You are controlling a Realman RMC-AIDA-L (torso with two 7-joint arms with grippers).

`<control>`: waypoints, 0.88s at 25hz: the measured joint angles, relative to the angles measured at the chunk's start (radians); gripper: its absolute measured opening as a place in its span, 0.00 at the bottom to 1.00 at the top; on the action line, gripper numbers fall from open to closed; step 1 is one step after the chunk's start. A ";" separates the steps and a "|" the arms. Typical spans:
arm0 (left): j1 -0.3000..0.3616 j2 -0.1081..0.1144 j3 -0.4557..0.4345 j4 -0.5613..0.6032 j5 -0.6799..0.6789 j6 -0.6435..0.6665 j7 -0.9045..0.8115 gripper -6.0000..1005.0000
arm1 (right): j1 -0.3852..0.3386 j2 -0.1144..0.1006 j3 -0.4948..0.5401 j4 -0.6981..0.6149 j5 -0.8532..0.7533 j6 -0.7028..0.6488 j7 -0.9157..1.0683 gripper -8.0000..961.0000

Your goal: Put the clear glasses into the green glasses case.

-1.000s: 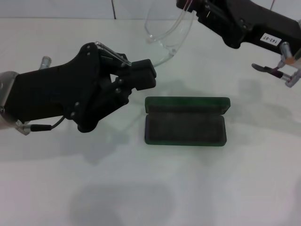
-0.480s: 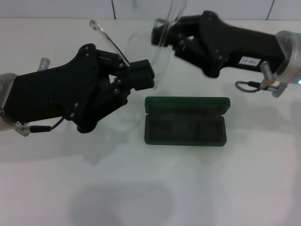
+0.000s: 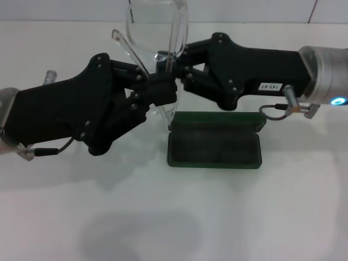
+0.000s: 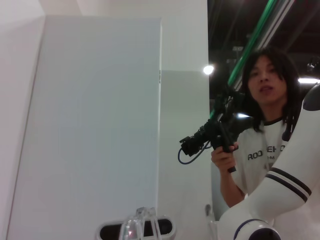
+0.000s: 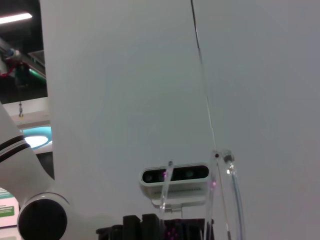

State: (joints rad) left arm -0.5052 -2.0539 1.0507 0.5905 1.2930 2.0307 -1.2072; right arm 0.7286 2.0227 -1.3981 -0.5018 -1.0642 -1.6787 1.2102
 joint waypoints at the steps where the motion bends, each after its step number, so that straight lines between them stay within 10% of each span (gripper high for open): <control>1: 0.002 0.000 0.000 0.000 0.000 0.000 0.000 0.08 | -0.004 0.000 0.006 0.000 0.002 0.000 0.000 0.10; 22: 0.011 0.004 -0.003 -0.007 -0.025 -0.001 0.011 0.08 | -0.001 0.001 -0.004 -0.004 -0.036 0.030 0.000 0.10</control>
State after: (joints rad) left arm -0.4946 -2.0498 1.0476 0.5833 1.2682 2.0299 -1.1964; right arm 0.7281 2.0234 -1.4025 -0.5063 -1.1002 -1.6492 1.2102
